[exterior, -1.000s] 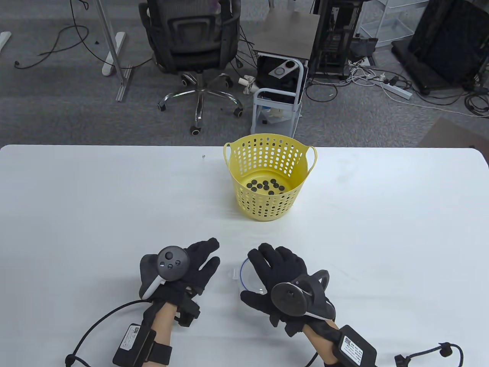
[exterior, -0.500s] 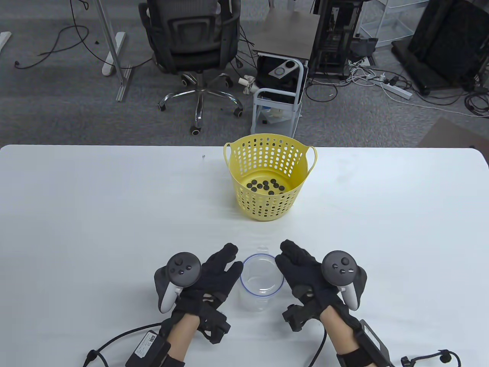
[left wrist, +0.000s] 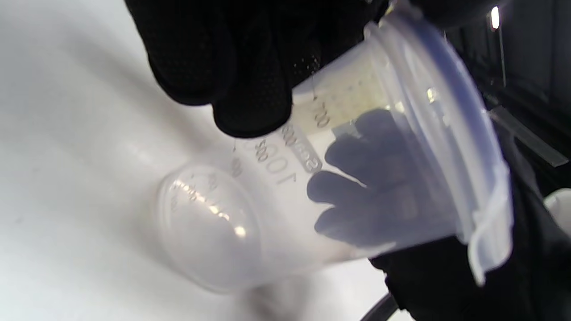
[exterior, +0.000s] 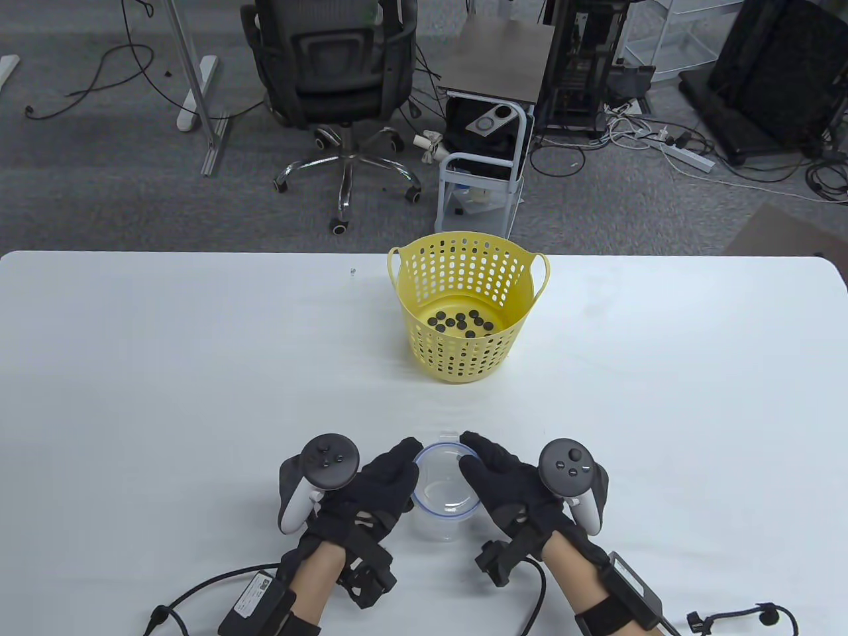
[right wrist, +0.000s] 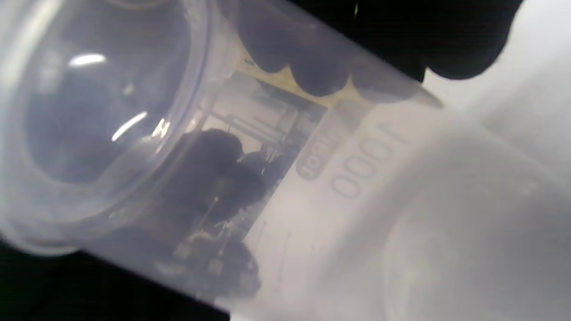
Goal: Pour Go stones into a laundry basket
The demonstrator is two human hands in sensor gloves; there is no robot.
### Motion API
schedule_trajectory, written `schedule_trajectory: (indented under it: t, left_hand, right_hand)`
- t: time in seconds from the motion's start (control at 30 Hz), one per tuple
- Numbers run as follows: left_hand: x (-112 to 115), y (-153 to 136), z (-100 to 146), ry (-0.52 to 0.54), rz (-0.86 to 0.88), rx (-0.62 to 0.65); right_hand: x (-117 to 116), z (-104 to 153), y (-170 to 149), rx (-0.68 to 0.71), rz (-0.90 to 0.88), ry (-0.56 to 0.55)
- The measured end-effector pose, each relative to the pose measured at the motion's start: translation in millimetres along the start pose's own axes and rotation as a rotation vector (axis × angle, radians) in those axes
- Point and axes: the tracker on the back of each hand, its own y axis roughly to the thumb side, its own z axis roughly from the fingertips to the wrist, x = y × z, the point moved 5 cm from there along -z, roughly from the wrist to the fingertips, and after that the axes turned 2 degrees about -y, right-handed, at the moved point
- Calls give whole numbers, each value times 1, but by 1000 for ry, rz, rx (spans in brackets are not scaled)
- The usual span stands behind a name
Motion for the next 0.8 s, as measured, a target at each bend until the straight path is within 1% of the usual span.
schedule_trajectory:
  t: [0.07, 0.13, 0.2, 0.23, 0.27, 0.37, 0.47, 0.53, 0.6, 0.63, 0.7, 0.8]
  left_hand:
    - [6, -4, -4, -24, -6, 2]
    - [16, -10, -9, -98, 55, 6]
    - [32, -13, -15, -201, 158, -10]
    - [32, -13, -14, -181, 193, -12]
    - [33, -13, -13, -159, 204, -13]
    - [31, -13, -13, -144, 145, 1]
    - [27, -13, -13, -92, 117, 37]
    - [18, -13, -11, -46, 121, 46]
    - [6, -9, -7, 23, 140, 74]
    - [-1, -6, -3, 69, 130, 95]
    - [-9, 2, 3, 111, 96, 115]
    - [-4, 15, 7, 91, -12, 128]
  right_hand:
    - [-7, -2, -7, -8, -95, 53]
    - [-14, -4, -13, -10, -175, 81]
    - [-22, -4, -19, -21, -262, 94]
    - [-21, -4, -20, -26, -313, 65]
    - [-21, -4, -20, -14, -316, 53]
    - [-18, -3, -18, -9, -230, 52]
    - [-17, -4, -18, -1, -233, 51]
    - [-11, -5, -14, -15, -225, 50]
    - [-4, -6, -8, 14, -213, 82]
    - [2, -8, -5, 23, -224, 56]
    - [11, -13, 1, 28, -219, 3]
    - [16, -22, 9, 1, -146, -6]
